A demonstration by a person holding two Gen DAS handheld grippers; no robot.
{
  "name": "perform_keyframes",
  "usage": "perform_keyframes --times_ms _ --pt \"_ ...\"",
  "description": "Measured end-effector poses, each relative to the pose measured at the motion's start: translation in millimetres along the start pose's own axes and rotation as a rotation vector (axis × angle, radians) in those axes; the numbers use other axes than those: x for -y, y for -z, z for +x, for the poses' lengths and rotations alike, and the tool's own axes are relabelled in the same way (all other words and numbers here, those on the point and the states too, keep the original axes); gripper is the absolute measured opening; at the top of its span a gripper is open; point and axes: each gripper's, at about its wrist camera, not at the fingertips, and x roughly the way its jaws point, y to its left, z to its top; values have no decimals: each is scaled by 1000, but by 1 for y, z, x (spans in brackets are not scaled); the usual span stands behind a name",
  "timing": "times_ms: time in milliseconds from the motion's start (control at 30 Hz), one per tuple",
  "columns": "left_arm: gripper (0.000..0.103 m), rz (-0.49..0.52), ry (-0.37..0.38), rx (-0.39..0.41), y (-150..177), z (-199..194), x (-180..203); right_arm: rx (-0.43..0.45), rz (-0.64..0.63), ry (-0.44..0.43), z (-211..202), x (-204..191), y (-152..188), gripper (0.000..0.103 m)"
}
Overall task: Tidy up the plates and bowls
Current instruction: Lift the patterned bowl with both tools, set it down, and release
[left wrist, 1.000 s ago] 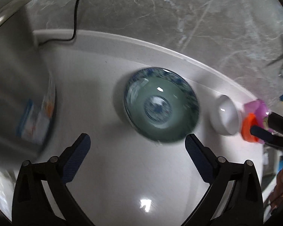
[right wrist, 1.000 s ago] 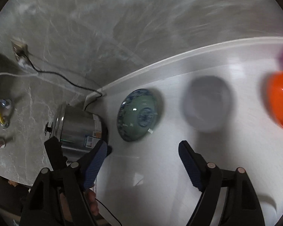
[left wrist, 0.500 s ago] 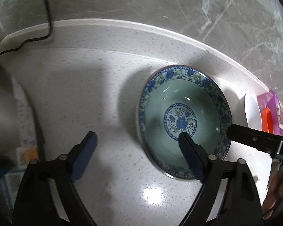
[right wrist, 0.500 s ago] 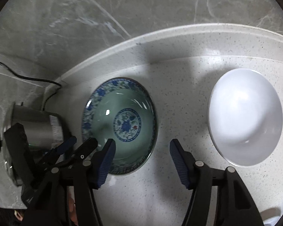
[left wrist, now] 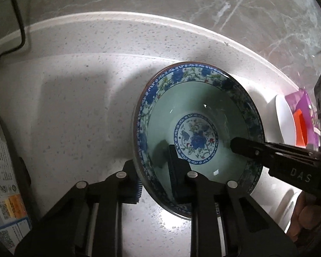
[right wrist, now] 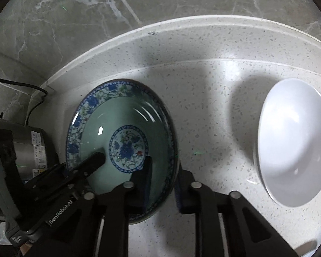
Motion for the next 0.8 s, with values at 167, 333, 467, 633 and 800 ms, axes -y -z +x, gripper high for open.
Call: perform_keyframes --times_ms 167,333,467,633,800 --pt "18 26 -5 3 -3 6 2 15 -28 15 1 -5 -3 13" --pt "18 49 -17 10 -1 2 10 31 -41 7 -8 -2 5 14" --pt "18 54 -14 20 11 -10 14 44 -60 -12 -25 -3 21 14" --pt "18 87 -20 39 34 -27 32 66 -83 -36 -50 -1 53 14" --pt "19 99 9 40 70 -49 47 97 -105 -55 -80 5 96 14"
